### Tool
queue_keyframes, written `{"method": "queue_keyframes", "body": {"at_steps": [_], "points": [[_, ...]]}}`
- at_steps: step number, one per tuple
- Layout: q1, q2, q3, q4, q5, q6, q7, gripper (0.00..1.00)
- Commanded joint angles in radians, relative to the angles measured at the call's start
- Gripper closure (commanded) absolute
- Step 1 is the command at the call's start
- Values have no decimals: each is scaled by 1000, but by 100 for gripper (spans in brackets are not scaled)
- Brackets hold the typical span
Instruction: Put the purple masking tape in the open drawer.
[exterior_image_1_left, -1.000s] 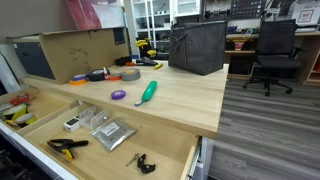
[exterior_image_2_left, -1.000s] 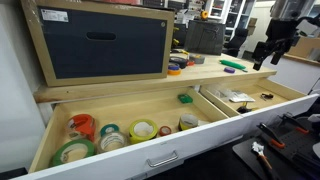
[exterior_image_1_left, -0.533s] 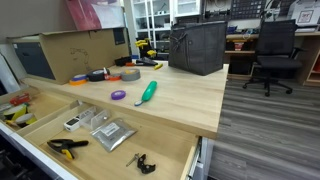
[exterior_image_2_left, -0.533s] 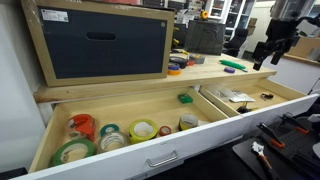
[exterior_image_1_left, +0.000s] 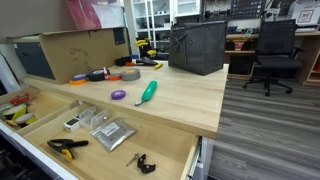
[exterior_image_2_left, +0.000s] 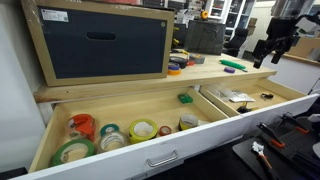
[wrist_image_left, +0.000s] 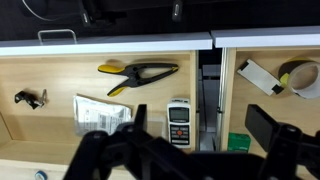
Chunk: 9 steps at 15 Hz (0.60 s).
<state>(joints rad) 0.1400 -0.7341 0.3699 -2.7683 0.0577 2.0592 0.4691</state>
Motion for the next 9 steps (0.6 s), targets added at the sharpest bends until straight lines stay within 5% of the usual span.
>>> {"method": "queue_keyframes", "body": {"at_steps": [1, 9], "points": [[-21, 22, -93, 33, 3, -6, -63, 0], [-97, 194, -306, 175, 14, -36, -265, 0]]}}
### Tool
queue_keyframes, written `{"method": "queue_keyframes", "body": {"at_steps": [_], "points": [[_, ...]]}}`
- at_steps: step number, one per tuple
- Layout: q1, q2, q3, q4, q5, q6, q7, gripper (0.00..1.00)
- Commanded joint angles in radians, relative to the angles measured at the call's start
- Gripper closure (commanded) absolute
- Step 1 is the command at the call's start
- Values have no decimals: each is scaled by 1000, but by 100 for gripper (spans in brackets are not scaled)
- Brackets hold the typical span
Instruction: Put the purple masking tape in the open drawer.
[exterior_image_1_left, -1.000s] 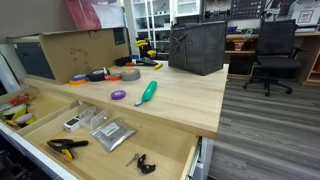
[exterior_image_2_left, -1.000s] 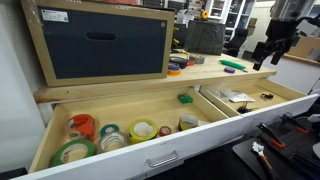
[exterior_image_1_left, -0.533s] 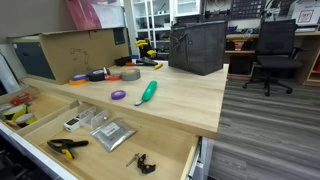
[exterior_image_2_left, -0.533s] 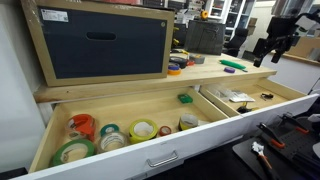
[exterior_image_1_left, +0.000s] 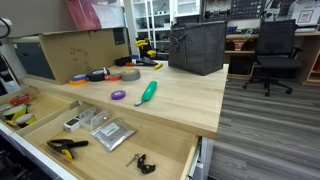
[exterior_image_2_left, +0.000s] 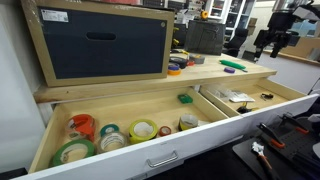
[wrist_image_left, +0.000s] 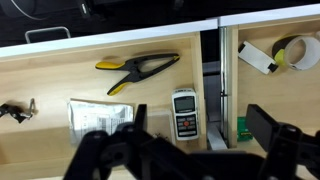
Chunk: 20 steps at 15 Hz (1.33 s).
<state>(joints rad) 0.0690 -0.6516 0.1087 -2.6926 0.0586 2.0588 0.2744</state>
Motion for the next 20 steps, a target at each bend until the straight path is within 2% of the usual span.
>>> {"method": "queue_keyframes", "body": {"at_steps": [1, 6, 9, 15, 20], "points": [[-32, 152, -65, 133, 16, -40, -94, 0], [-48, 340, -124, 314, 17, -71, -184, 0], [-57, 459, -134, 429, 2, -78, -216, 0], [-84, 654, -139, 642, -43, -77, -217, 0], [-119, 762, -168, 753, -87, -75, -227, 0]]}}
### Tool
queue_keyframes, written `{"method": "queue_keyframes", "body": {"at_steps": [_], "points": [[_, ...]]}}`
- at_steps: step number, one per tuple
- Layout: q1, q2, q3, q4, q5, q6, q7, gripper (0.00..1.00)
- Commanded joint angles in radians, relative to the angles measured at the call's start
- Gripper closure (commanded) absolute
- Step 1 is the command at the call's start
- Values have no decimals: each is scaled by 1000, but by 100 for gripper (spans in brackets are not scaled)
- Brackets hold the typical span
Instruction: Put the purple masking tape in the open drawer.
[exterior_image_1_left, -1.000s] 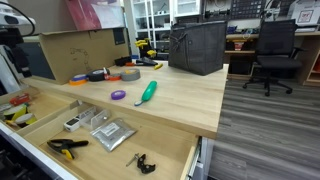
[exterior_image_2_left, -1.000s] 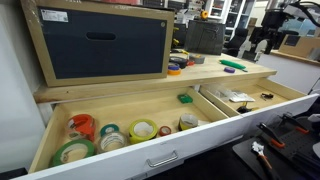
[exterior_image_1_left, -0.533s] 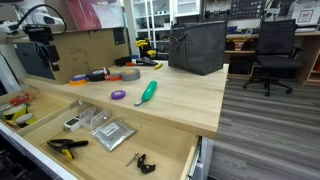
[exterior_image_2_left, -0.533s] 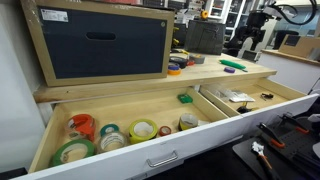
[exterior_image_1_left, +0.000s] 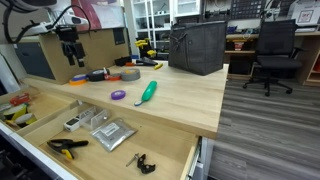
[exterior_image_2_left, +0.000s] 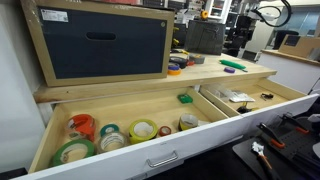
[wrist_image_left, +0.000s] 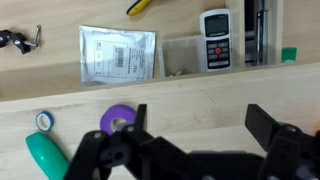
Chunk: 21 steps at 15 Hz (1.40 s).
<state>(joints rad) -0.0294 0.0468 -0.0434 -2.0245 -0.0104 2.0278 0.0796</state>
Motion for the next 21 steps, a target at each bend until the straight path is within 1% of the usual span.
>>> {"method": "queue_keyframes", "body": {"at_steps": [1, 8, 10, 11, 12, 16, 18, 21], "points": [[-28, 80, -24, 99, -24, -43, -35, 0], [-78, 196, -62, 156, -22, -16, -84, 0], [-87, 223, -67, 174, -15, -28, -75, 0], [-93, 217, -62, 171, 1, -39, -95, 0], [-87, 204, -64, 136, -15, -3, -60, 0], [-90, 216, -64, 148, -14, -4, -61, 0], [-77, 207, -59, 121, -22, 8, -36, 0], [-68, 229, -63, 119, -43, 60, -11, 0]]}}
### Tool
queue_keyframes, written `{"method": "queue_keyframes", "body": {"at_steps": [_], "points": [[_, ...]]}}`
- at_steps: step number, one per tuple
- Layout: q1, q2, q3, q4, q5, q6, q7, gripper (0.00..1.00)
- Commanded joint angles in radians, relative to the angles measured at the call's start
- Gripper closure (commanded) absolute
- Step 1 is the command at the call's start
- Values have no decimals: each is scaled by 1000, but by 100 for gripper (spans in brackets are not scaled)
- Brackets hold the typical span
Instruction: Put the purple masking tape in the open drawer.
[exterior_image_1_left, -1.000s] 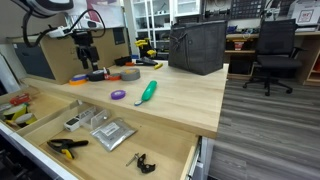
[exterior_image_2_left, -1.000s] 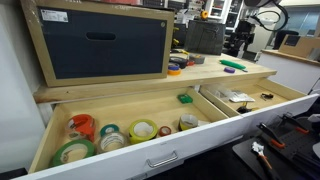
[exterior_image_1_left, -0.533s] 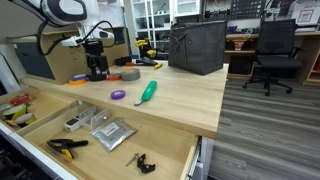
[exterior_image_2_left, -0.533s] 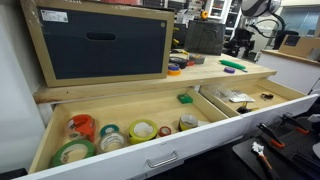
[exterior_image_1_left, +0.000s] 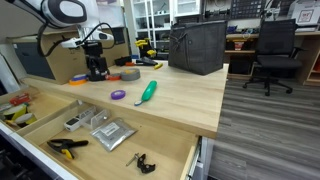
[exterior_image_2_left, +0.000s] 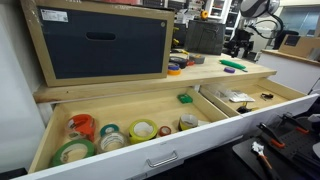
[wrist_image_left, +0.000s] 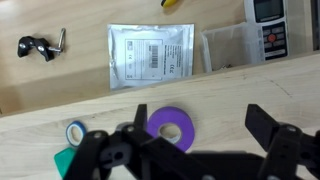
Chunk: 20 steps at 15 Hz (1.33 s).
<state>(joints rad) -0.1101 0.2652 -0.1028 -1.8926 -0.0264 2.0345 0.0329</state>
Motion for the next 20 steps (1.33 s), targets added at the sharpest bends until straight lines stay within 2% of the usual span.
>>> {"method": "queue_keyframes", "body": {"at_steps": [1, 7, 12, 20], "points": [[15, 22, -7, -10, -40, 74, 45, 0], [12, 161, -37, 86, -105, 114, 125, 0], [7, 267, -40, 190, -86, 107, 127, 0], [0, 329, -40, 298, -84, 74, 101, 0]]}}
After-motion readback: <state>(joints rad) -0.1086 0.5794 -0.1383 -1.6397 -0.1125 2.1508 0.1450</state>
